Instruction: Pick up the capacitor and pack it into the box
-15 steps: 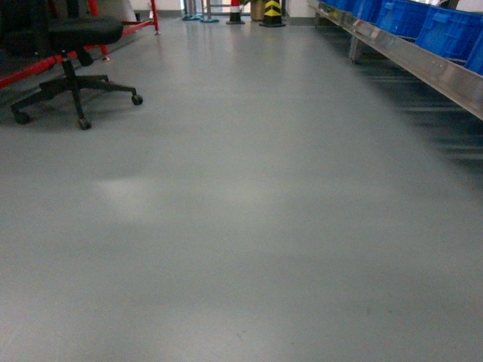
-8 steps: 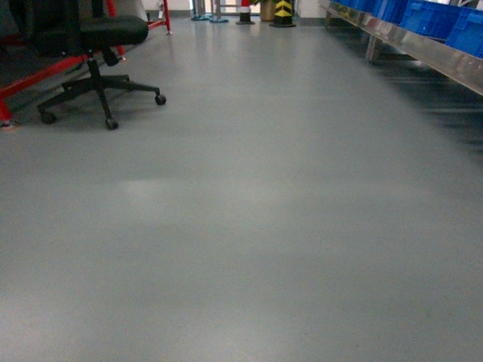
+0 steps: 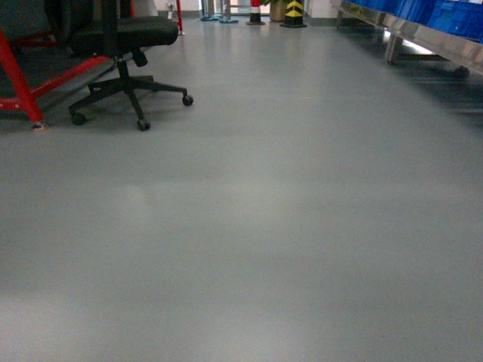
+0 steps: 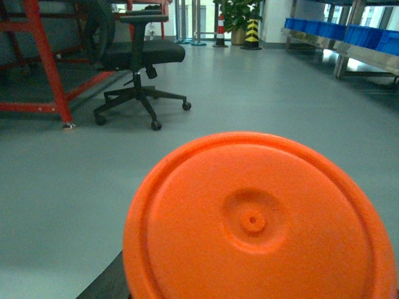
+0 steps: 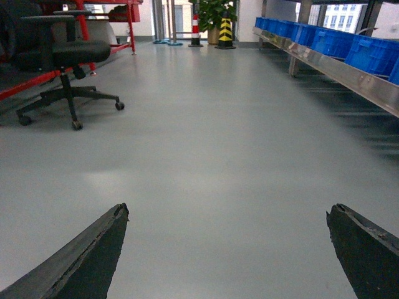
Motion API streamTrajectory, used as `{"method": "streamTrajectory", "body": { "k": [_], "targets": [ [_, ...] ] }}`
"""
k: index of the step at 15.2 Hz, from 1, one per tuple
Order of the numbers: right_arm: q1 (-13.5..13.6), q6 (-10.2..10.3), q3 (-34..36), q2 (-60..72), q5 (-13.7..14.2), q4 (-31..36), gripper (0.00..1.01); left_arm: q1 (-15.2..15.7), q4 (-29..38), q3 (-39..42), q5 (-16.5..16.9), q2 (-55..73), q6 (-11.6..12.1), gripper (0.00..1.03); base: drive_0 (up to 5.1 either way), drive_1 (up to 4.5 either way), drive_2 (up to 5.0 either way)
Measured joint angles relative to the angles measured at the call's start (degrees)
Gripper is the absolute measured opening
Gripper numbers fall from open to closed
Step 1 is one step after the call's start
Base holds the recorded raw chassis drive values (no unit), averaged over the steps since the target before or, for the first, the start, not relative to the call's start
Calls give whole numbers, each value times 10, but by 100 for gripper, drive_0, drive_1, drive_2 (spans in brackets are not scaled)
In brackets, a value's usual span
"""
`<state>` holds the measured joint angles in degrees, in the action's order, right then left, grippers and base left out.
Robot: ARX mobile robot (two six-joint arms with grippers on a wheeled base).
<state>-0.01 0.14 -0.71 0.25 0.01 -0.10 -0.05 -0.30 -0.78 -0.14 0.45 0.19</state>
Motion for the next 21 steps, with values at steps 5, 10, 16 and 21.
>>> {"method": "streamTrajectory", "body": {
  "k": [5,10,16,21],
  "targets": [
    [0,0,0,0,0,-1,98,0,-1,0,1,0,0,44,-496,250,250],
    [0,0,0,0,0,-3,98,0,0,0,1,0,0,44,-496,250,250],
    [0,0,0,0,0,-2,98,0,0,0,2,0,0,44,-504,241,241],
    [0,0,0,0,0,-1,98,0,0,0,1,0,0,44,-504,241,241]
  ]
}}
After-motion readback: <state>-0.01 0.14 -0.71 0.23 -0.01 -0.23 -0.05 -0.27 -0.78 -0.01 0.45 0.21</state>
